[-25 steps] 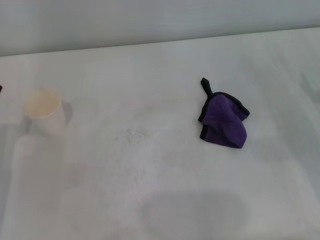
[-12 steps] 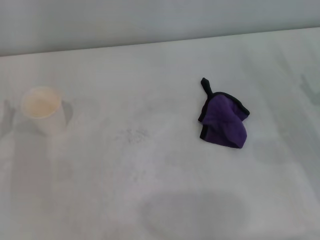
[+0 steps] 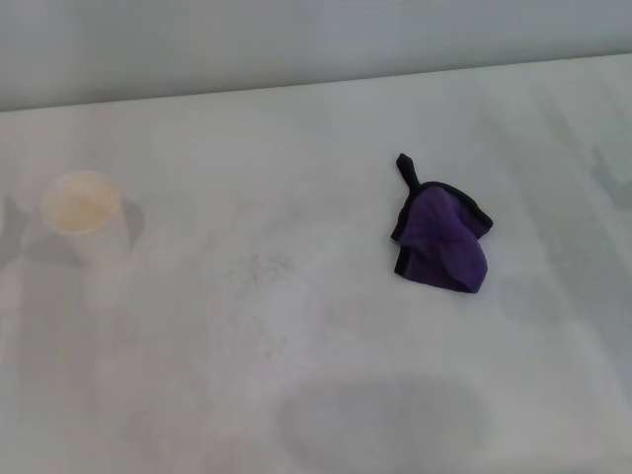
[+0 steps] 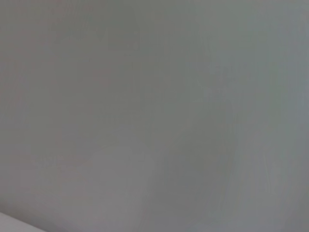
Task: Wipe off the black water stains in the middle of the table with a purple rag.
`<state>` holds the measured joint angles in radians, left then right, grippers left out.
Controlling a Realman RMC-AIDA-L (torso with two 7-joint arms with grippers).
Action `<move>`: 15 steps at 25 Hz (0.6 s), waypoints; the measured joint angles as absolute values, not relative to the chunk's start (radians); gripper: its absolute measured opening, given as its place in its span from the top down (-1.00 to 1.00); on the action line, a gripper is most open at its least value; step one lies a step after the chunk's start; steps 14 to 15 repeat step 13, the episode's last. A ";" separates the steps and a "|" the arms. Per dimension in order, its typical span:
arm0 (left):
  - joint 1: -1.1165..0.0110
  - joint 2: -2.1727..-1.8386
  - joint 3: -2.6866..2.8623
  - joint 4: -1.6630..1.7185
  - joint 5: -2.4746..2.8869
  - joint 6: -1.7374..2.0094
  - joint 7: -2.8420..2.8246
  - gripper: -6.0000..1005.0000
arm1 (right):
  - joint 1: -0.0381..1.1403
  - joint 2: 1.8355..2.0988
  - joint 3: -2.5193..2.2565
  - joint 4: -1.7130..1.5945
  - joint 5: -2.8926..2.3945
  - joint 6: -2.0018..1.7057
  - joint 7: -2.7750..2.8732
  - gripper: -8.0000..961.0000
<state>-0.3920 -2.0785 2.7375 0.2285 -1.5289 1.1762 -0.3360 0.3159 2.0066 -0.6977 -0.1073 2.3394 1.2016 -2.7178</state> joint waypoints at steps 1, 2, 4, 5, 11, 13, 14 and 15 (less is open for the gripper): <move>-0.393 -2.079 2.738 0.228 -1.531 1.176 -0.336 -0.75 | 0.317 2.007 -0.693 -0.107 2.339 1.201 -2.718 -0.82; -0.396 -2.078 2.738 0.228 -1.534 1.175 -0.336 -0.75 | 0.318 2.007 -0.687 -0.106 2.339 1.200 -2.718 -0.82; -0.404 -2.078 2.738 0.228 -1.537 1.171 -0.336 -0.75 | 0.319 2.008 -0.679 -0.102 2.339 1.199 -2.718 -0.82; -0.412 -2.078 2.738 0.227 -1.538 1.164 -0.336 -0.75 | 0.320 2.008 -0.677 -0.099 2.339 1.199 -2.718 -0.82; -0.441 -2.077 2.740 0.208 -1.536 1.127 -0.336 -0.75 | 0.319 2.008 -0.656 -0.092 2.339 1.202 -2.718 -0.82; -0.445 -2.077 2.742 0.207 -1.536 1.125 -0.336 -0.75 | 0.319 2.008 -0.652 -0.092 2.339 1.205 -2.718 -0.82; -0.445 -2.077 2.742 0.207 -1.536 1.125 -0.336 -0.75 | 0.319 2.008 -0.652 -0.092 2.339 1.205 -2.718 -0.82; -0.445 -2.077 2.742 0.207 -1.536 1.125 -0.336 -0.75 | 0.319 2.008 -0.652 -0.092 2.339 1.205 -2.718 -0.82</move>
